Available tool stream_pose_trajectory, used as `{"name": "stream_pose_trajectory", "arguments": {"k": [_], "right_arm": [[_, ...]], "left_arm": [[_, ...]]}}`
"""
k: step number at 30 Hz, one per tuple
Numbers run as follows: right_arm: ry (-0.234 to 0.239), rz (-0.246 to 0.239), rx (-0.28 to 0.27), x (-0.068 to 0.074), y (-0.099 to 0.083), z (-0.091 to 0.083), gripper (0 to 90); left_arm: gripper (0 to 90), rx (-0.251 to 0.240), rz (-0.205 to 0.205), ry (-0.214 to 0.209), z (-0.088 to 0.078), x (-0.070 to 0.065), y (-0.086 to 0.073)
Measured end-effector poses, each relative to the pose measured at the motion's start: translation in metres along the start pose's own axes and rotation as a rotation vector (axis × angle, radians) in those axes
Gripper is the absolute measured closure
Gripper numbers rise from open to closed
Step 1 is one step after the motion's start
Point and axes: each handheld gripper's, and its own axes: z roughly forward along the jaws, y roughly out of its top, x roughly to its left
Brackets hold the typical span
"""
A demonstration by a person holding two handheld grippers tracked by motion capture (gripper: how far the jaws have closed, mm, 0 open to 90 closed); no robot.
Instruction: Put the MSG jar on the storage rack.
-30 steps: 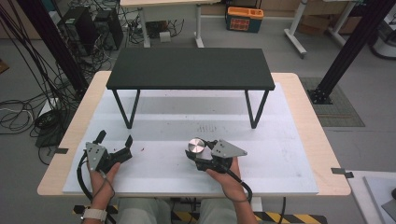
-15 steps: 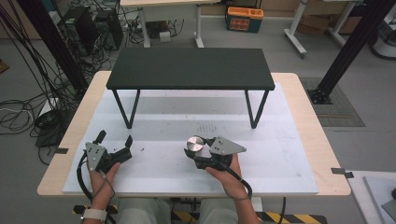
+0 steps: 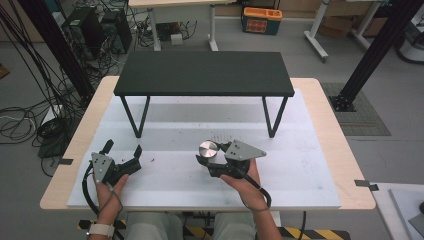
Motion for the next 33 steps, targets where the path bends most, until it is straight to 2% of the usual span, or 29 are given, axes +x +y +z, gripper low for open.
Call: {"name": "stream_pose_trajectory", "arguments": {"k": [10, 33], "right_arm": [[-0.007, -0.004, -0.023, -0.005, 0.017, -0.006, 42.4], [-0.043, -0.012, -0.064, -0.026, 0.076, -0.014, 42.4]], "left_arm": [[1.2, 0.000, -0.001, -0.001, 0.000, 0.000, 0.000], [1.2, 0.002, -0.002, -0.002, 0.000, 0.001, 0.000]]}}
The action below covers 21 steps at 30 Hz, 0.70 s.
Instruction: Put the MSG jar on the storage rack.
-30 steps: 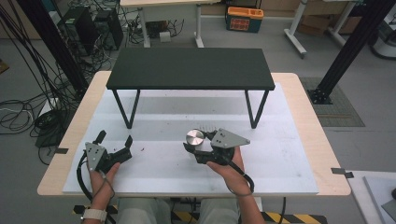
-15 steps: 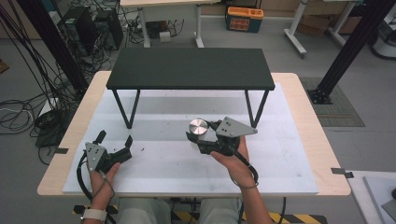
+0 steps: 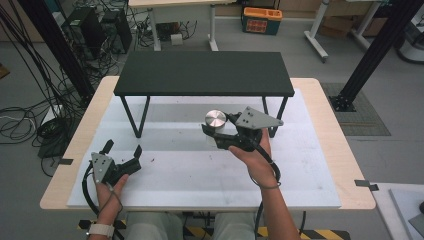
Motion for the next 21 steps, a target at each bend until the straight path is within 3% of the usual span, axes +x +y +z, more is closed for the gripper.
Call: {"name": "stream_pose_trajectory", "arguments": {"k": [14, 21], "right_arm": [[-0.026, 0.011, -0.001, -0.013, 0.034, 0.005, 42.4], [-0.034, 0.009, 0.000, -0.015, 0.041, 0.006, 42.4]], "left_arm": [[1.2, 0.000, 0.000, -0.003, 0.000, 0.001, 0.000], [1.3, 0.000, 0.000, -0.005, 0.000, 0.001, 0.000]]}}
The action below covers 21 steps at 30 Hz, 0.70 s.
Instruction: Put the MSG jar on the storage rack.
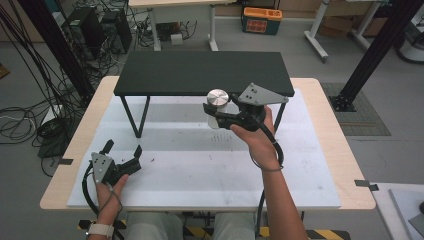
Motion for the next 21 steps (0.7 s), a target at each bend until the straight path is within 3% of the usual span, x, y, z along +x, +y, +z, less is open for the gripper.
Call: {"name": "stream_pose_trajectory", "arguments": {"k": [21], "right_arm": [[-0.048, 0.019, -0.015, -0.015, 0.031, 0.000, 42.4]], "left_arm": [[1.3, 0.002, -0.001, -0.001, 0.000, 0.000, 0.000]]}}
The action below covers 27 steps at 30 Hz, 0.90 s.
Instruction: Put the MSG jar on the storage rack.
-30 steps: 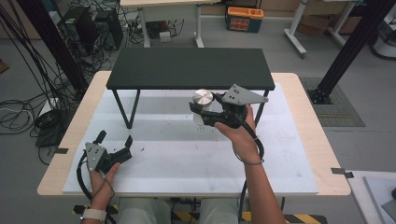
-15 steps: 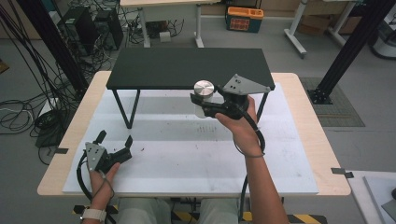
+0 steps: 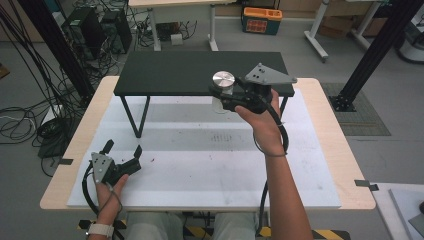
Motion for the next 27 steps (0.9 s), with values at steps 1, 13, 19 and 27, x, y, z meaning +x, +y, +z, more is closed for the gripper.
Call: {"name": "stream_pose_trajectory", "arguments": {"k": [1, 13, 19, 27], "right_arm": [[-0.001, 0.002, -0.001, -0.001, 0.001, 0.001, 42.4], [-0.012, -0.012, -0.001, -0.005, 0.021, 0.009, 42.4], [-0.020, -0.013, 0.000, -0.008, 0.030, 0.016, 42.4], [-0.046, -0.004, 0.004, -0.013, 0.036, 0.026, 42.4]], "left_arm": [[1.3, 0.000, 0.000, 0.000, 0.000, 0.000, 0.000], [1.3, -0.002, -0.001, -0.002, 0.000, 0.000, 0.000], [1.3, 0.001, -0.001, -0.003, 0.000, 0.001, 0.000], [1.3, 0.001, -0.003, -0.004, 0.000, 0.001, 0.000]]}}
